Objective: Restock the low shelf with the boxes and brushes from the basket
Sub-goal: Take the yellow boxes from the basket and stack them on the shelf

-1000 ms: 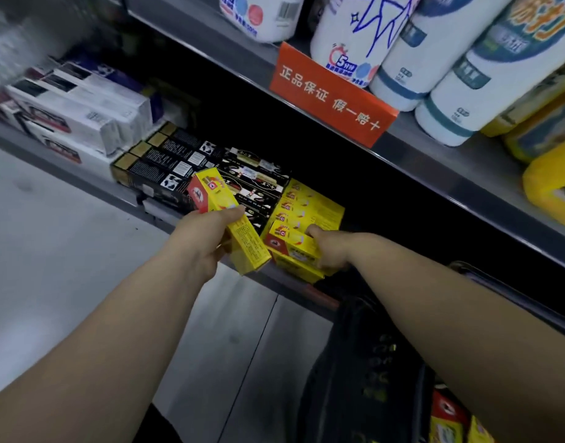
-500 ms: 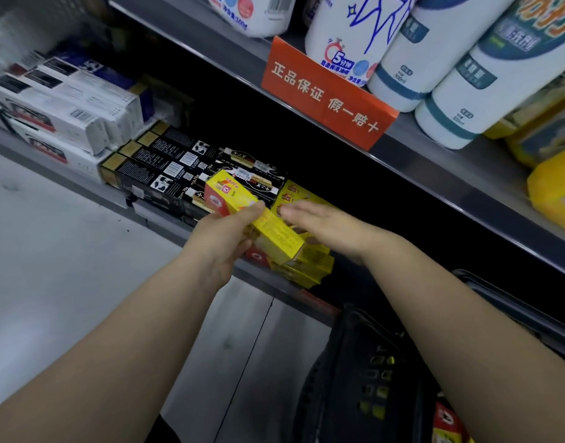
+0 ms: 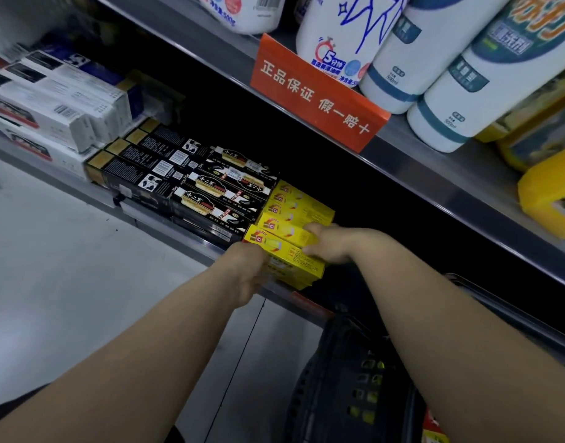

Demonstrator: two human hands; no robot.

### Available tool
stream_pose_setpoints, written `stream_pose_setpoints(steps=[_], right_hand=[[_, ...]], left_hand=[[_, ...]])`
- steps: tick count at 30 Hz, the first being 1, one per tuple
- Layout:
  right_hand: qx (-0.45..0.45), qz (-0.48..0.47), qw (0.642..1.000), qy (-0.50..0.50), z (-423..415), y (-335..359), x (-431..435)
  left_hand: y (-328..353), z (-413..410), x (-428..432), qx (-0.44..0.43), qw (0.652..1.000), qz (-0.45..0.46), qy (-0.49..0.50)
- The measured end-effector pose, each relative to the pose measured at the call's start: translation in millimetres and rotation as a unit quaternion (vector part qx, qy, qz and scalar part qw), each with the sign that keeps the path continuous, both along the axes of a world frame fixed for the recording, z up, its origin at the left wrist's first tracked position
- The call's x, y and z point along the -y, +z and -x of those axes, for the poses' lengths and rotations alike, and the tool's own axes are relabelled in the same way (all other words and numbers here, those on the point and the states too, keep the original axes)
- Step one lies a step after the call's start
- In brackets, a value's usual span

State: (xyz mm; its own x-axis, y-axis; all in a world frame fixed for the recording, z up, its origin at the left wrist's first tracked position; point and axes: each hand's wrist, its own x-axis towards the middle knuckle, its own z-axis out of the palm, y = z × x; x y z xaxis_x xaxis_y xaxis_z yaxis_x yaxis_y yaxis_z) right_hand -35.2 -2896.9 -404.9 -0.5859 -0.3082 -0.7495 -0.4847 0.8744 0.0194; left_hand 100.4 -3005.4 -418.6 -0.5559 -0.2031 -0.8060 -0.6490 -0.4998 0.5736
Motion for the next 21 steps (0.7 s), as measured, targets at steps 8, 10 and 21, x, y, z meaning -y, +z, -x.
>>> stream_pose_setpoints(steps=[8,10,21], right_hand=[[-0.006,-0.005,0.999,0.031,-4.1,-14.0,-0.6],[-0.014,0.011,0.999,0.030,-7.4,-3.8,2.0],[-0.065,0.485,0.840,-0.234,-102.4,141.3,-145.7]], left_hand=[[-7.0,10.0,-6.8,0.012,0.999,0.021,0.022],[4.3,9.8,-9.1,-0.010,0.999,0.017,0.028],[109.0,-26.9,-71.0,-0.342,0.886,0.269,-0.161]])
